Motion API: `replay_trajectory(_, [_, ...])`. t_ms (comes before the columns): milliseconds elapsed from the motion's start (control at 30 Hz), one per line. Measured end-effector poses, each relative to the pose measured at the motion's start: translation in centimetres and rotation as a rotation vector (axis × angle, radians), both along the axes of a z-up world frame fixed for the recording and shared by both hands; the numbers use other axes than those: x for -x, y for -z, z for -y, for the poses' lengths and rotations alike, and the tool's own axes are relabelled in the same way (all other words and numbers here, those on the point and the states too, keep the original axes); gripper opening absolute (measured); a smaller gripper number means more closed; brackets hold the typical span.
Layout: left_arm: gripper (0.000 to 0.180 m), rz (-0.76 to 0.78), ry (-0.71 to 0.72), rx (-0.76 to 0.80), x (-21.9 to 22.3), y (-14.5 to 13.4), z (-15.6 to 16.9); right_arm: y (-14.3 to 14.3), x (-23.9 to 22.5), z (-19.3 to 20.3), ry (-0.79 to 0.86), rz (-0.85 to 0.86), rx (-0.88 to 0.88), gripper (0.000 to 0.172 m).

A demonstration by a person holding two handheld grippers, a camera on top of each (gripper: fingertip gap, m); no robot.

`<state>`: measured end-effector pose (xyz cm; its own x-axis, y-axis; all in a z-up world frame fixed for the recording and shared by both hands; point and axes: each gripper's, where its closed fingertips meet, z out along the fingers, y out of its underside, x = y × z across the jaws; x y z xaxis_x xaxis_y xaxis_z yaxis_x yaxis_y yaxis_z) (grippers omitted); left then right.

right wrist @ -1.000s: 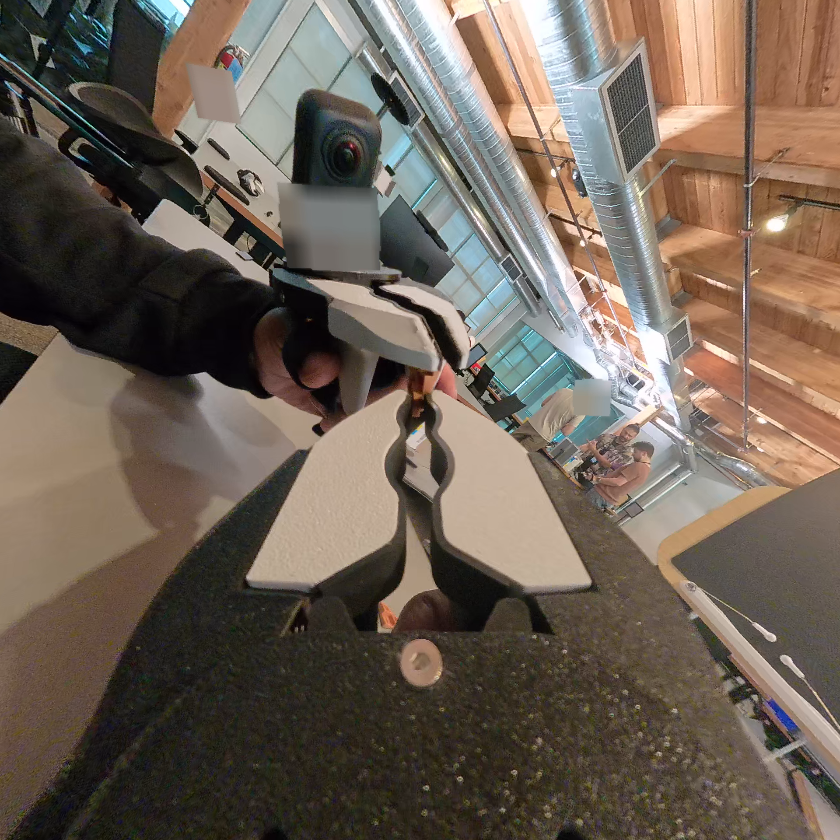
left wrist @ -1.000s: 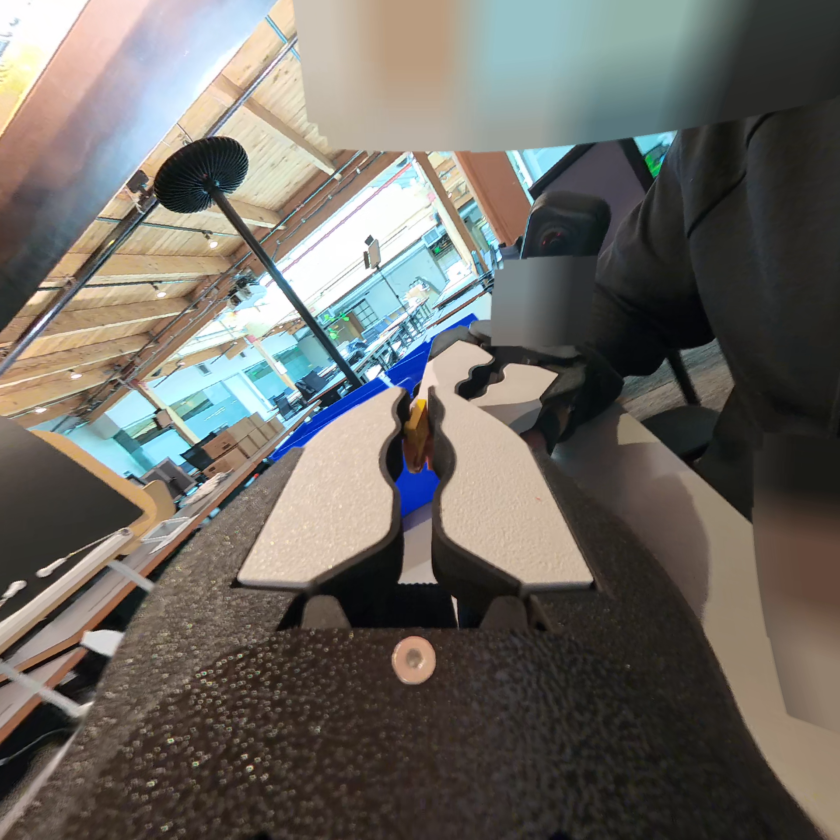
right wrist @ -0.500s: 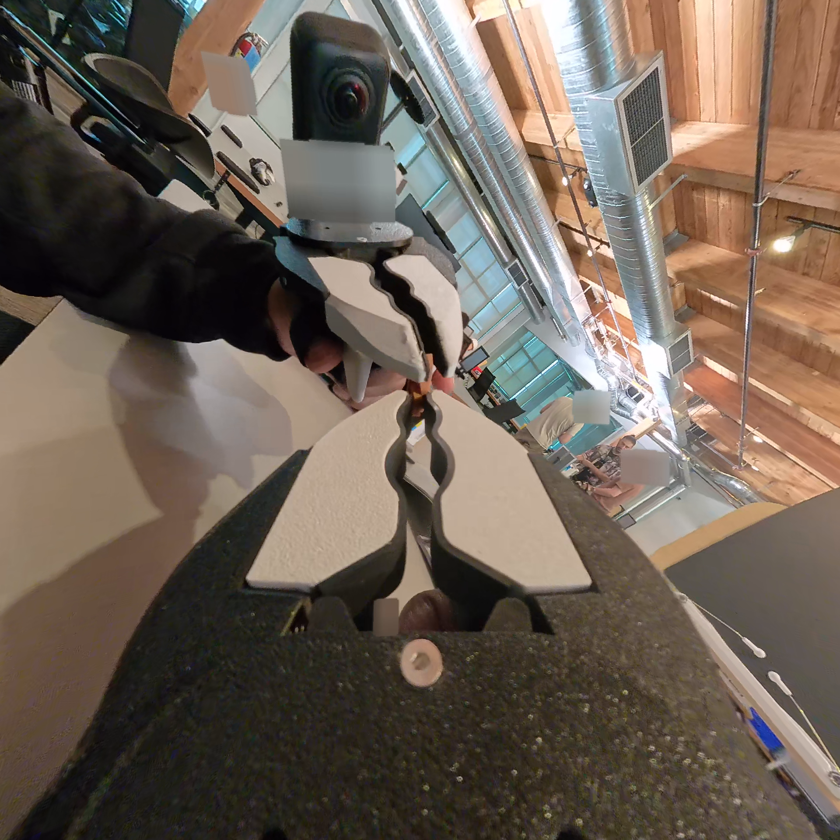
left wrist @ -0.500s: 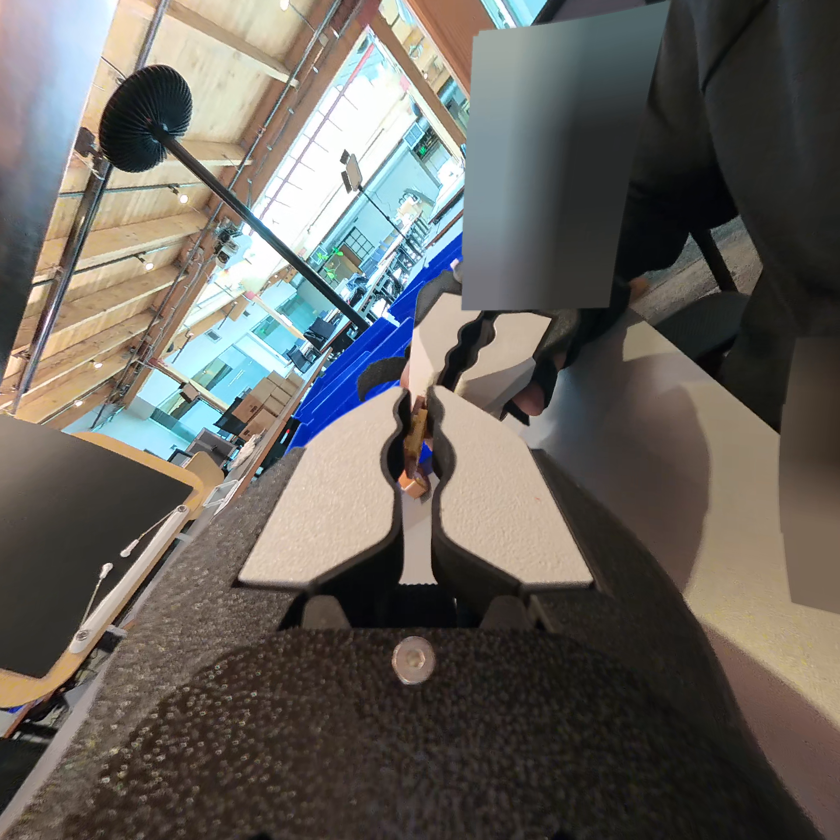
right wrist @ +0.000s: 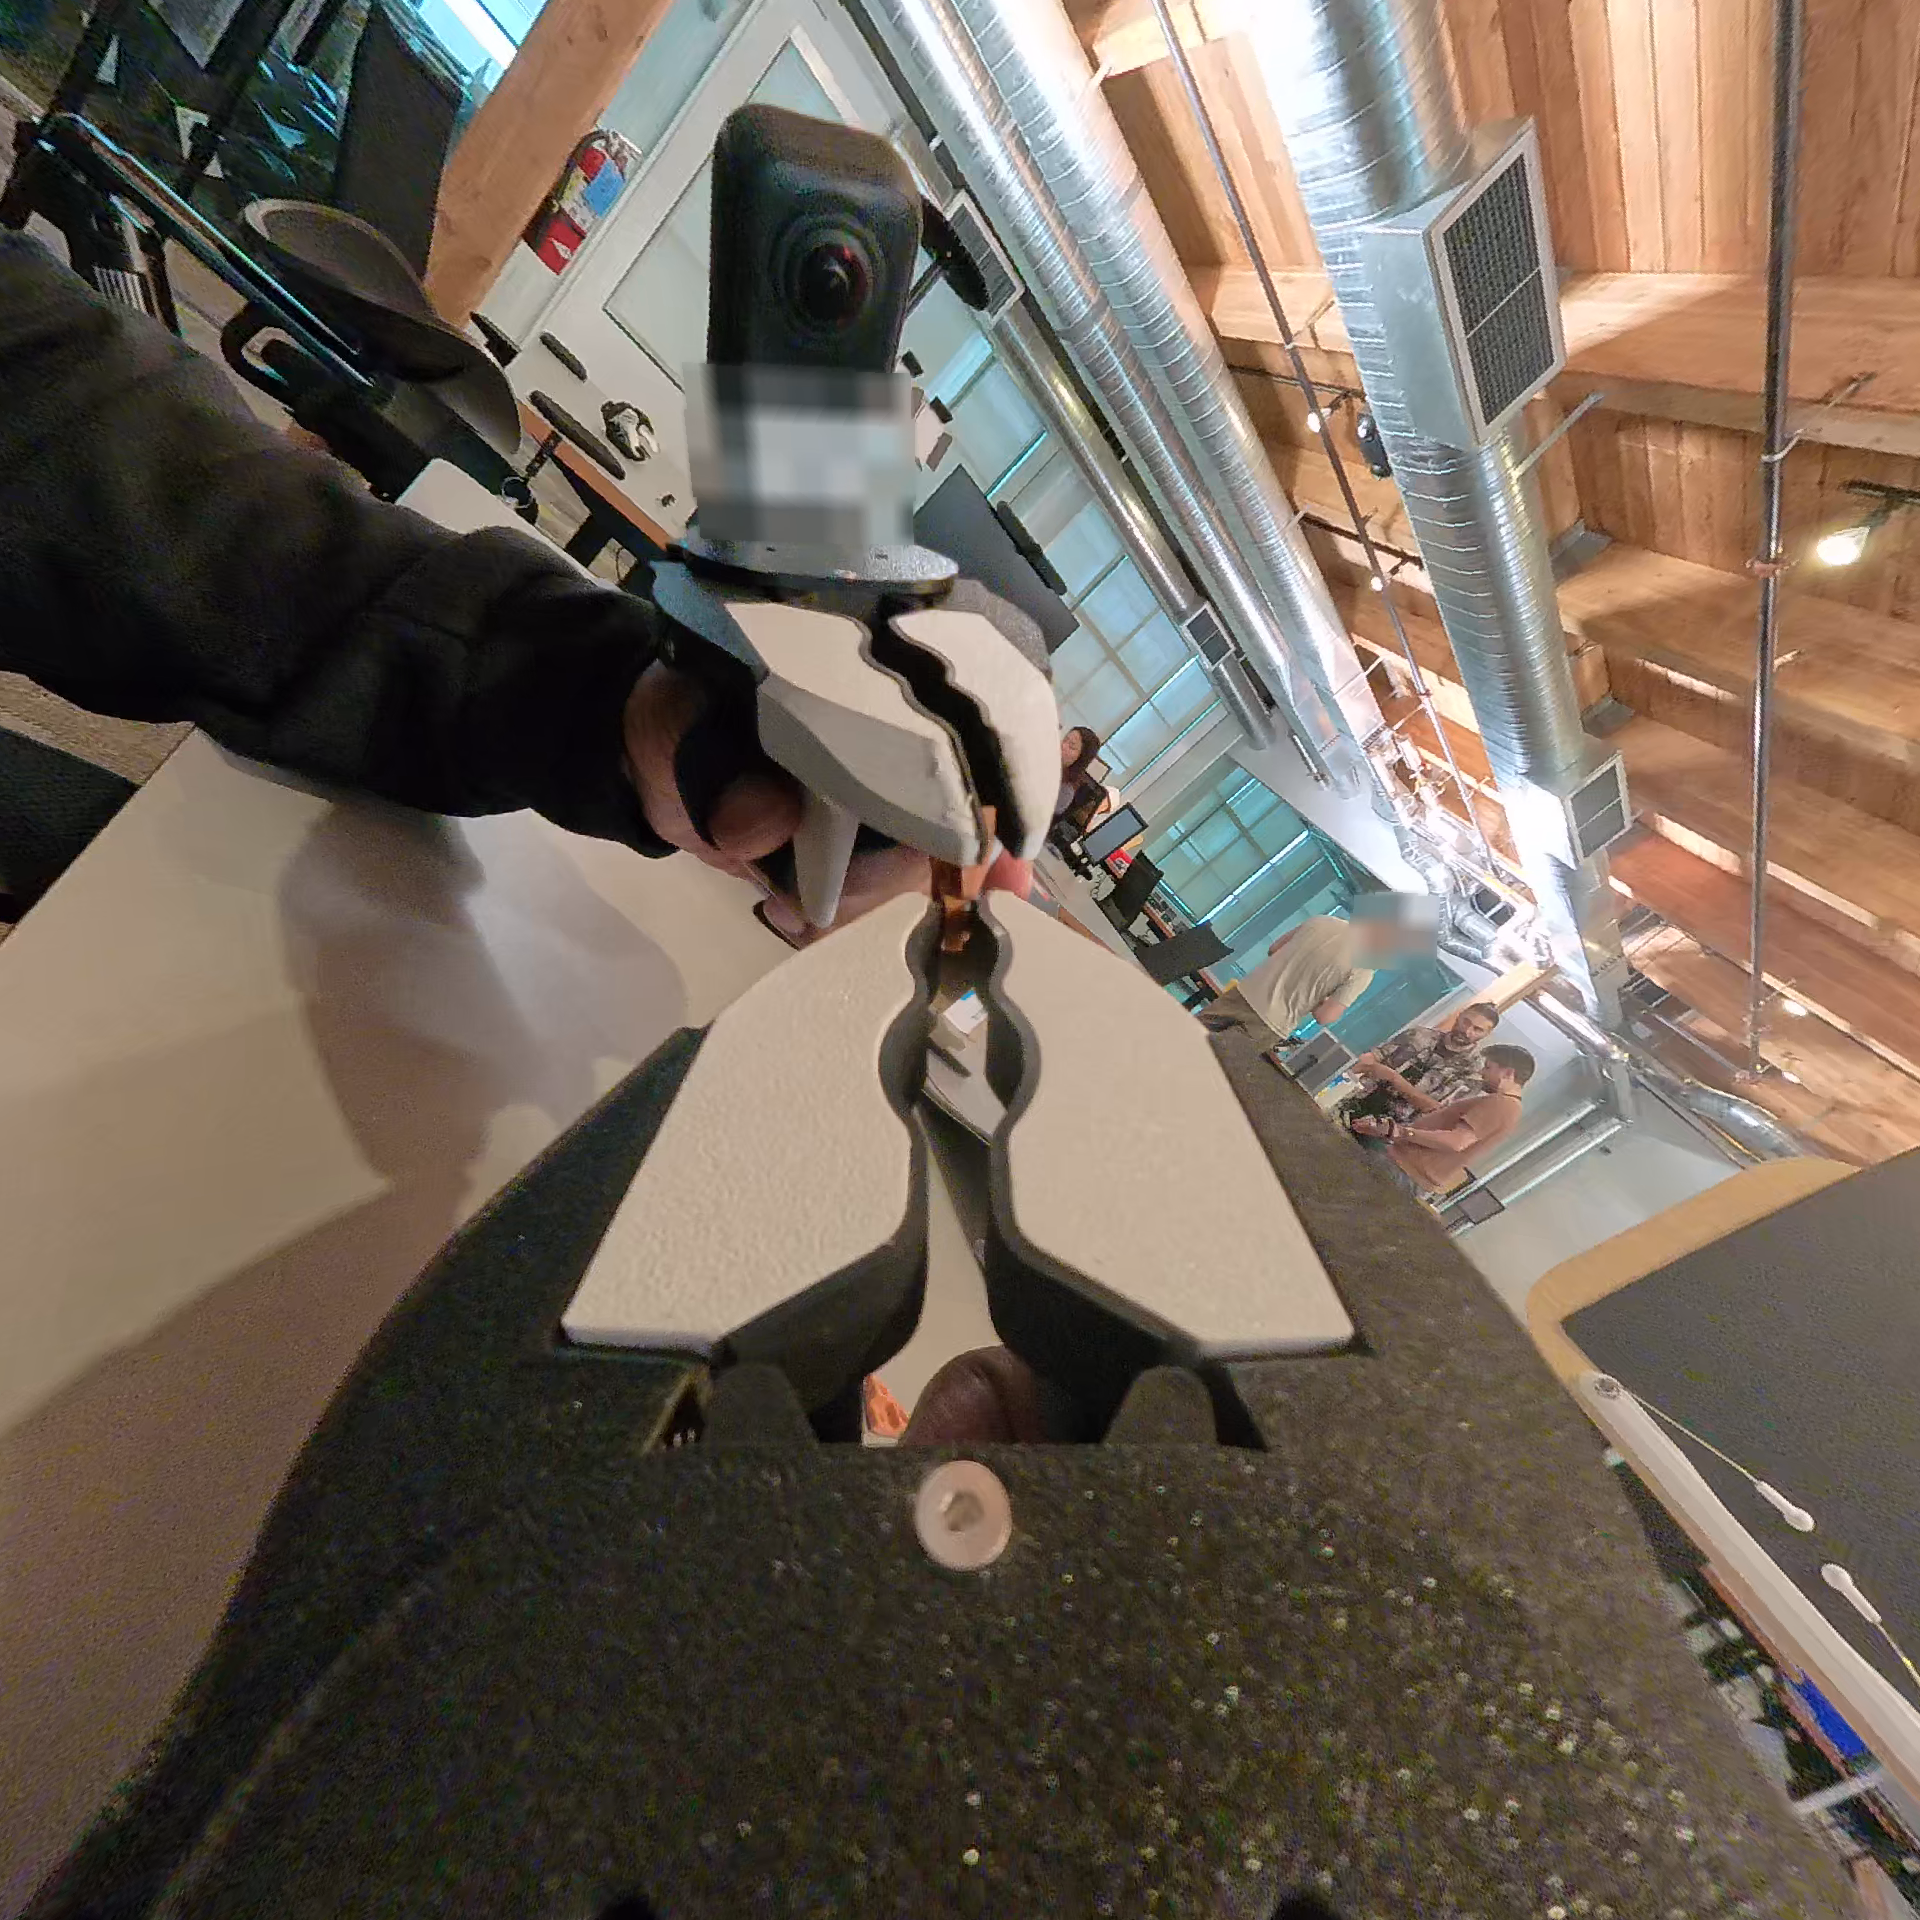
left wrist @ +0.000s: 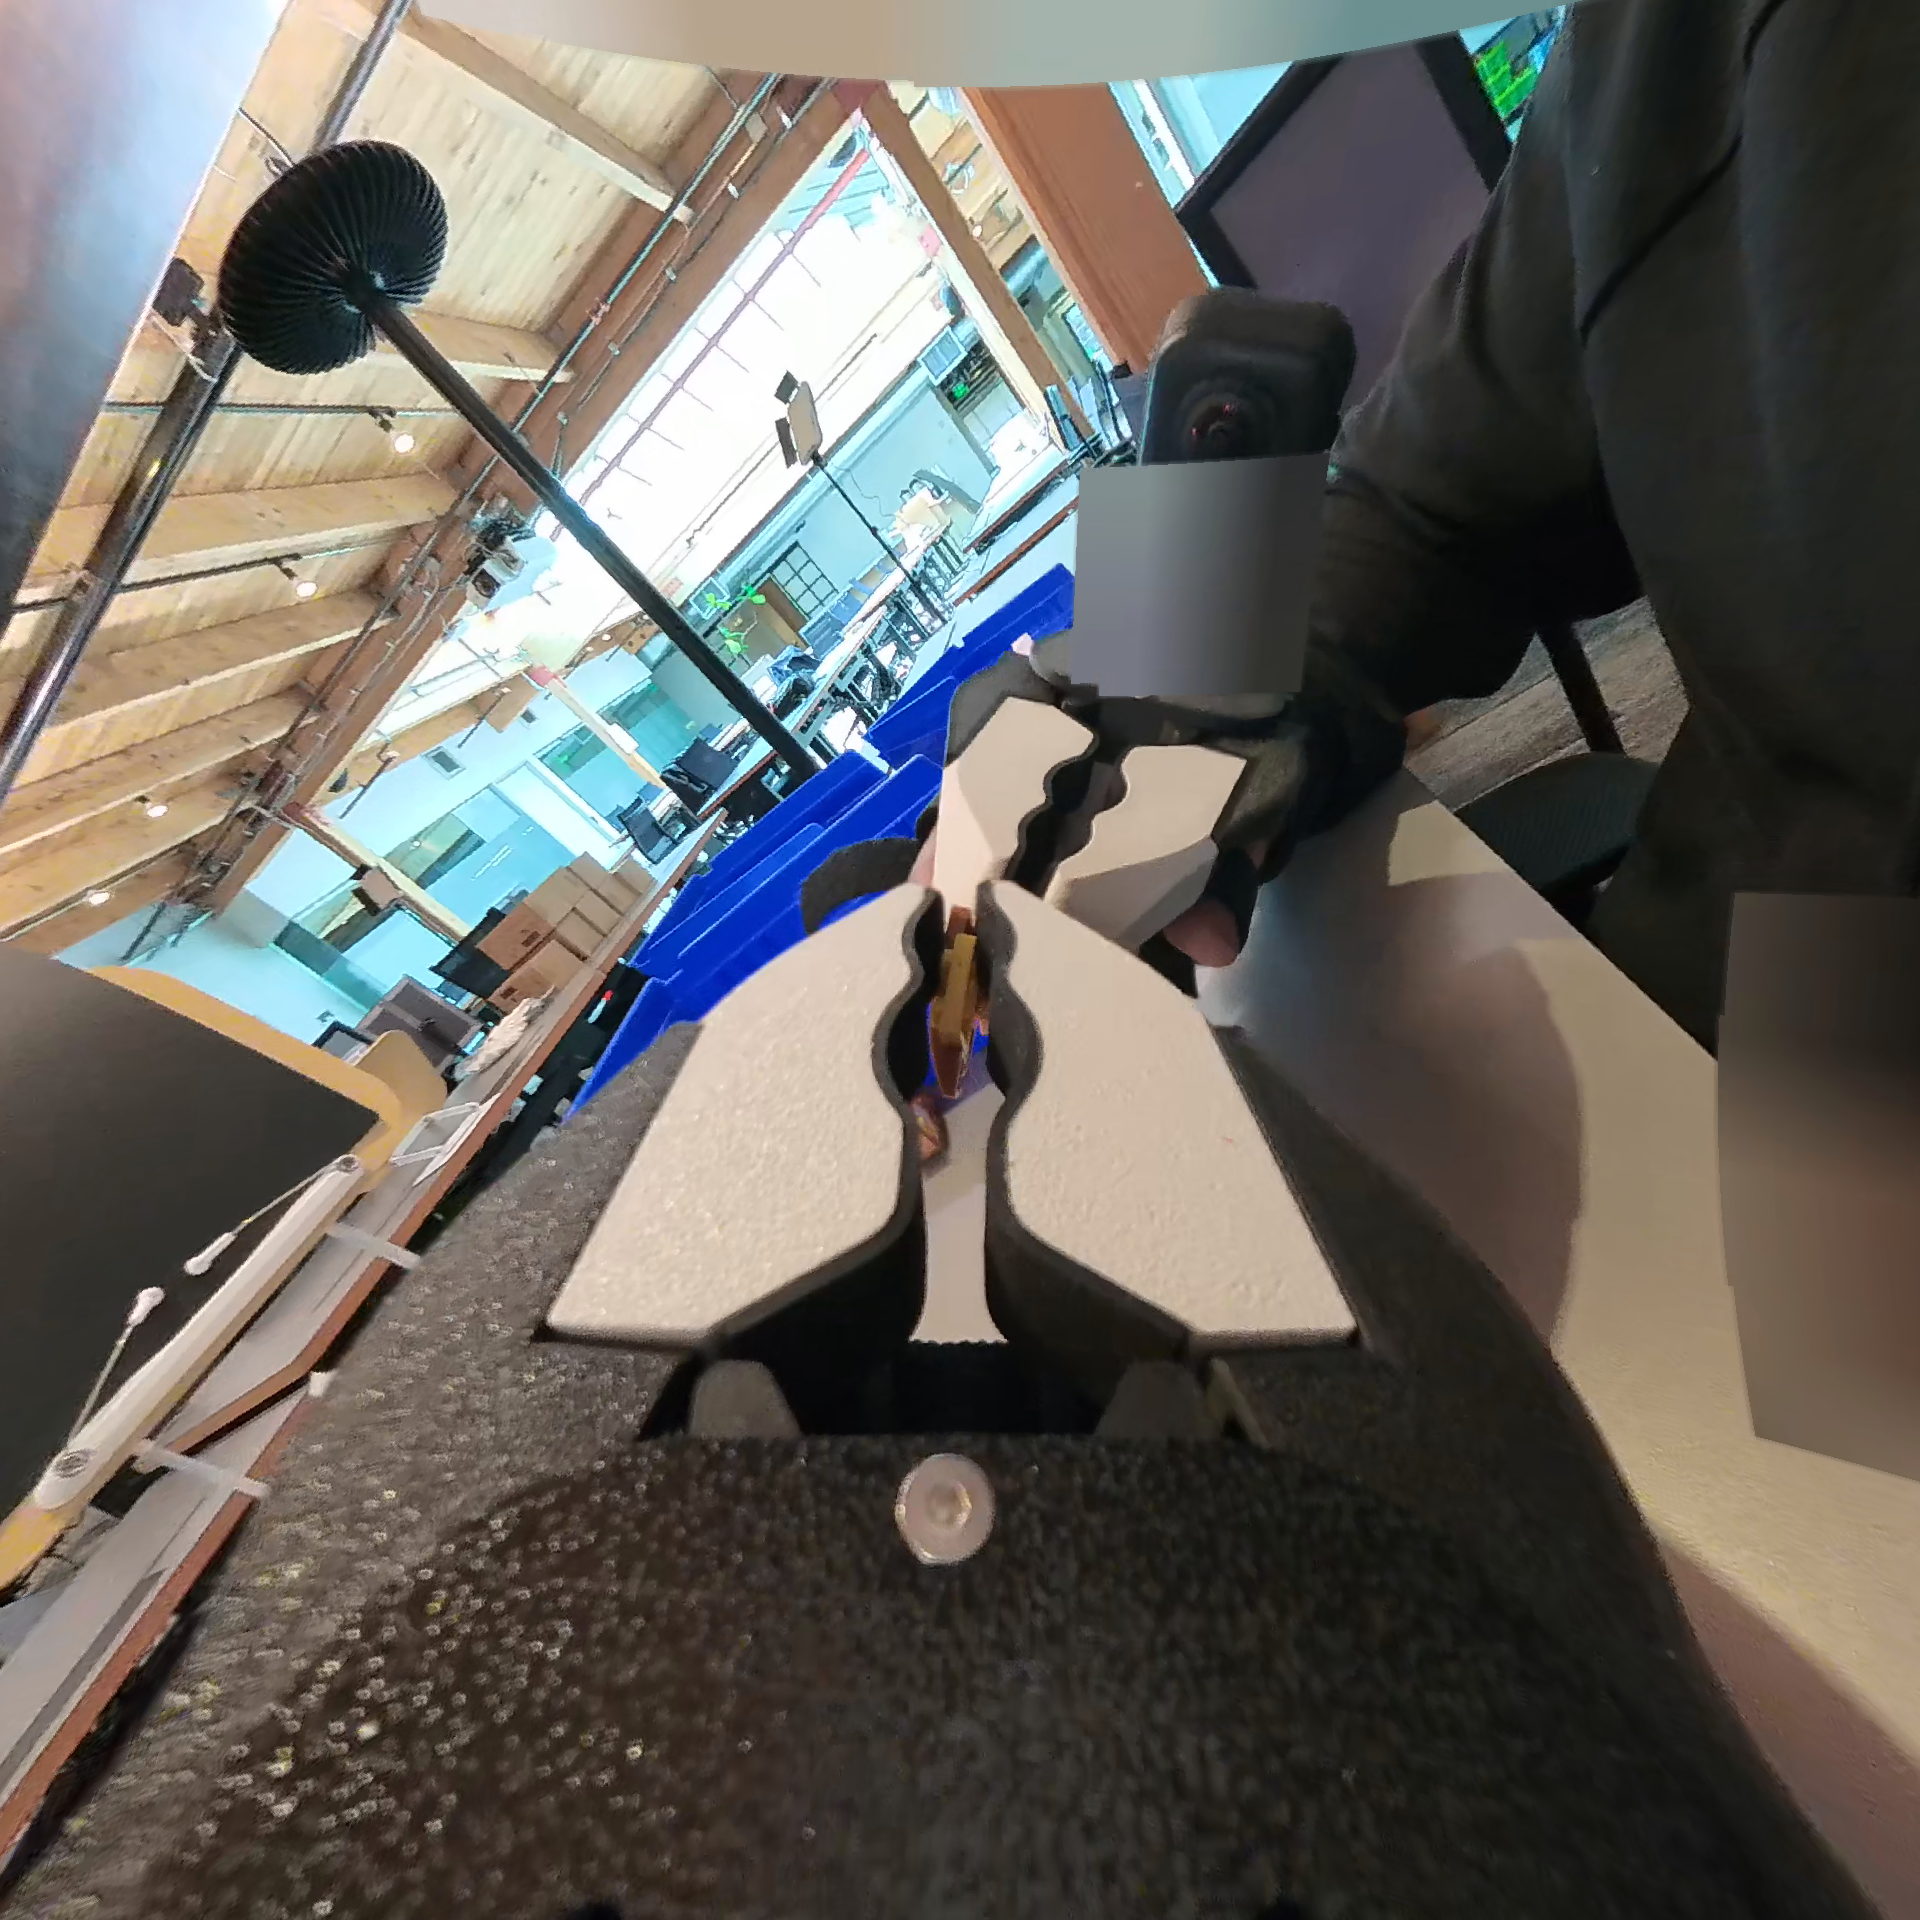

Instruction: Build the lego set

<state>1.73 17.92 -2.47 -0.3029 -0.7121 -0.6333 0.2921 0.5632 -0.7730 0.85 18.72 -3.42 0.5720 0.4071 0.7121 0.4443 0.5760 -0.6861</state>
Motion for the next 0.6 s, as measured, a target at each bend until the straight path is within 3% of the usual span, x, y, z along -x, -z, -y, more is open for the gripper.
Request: replay_trajectory(600, [0.006,-0.042,0.0,-0.028,-0.26,0.97,0.1,0.48,0.2,-0.22,0.027,0.028,0.012,0.007])
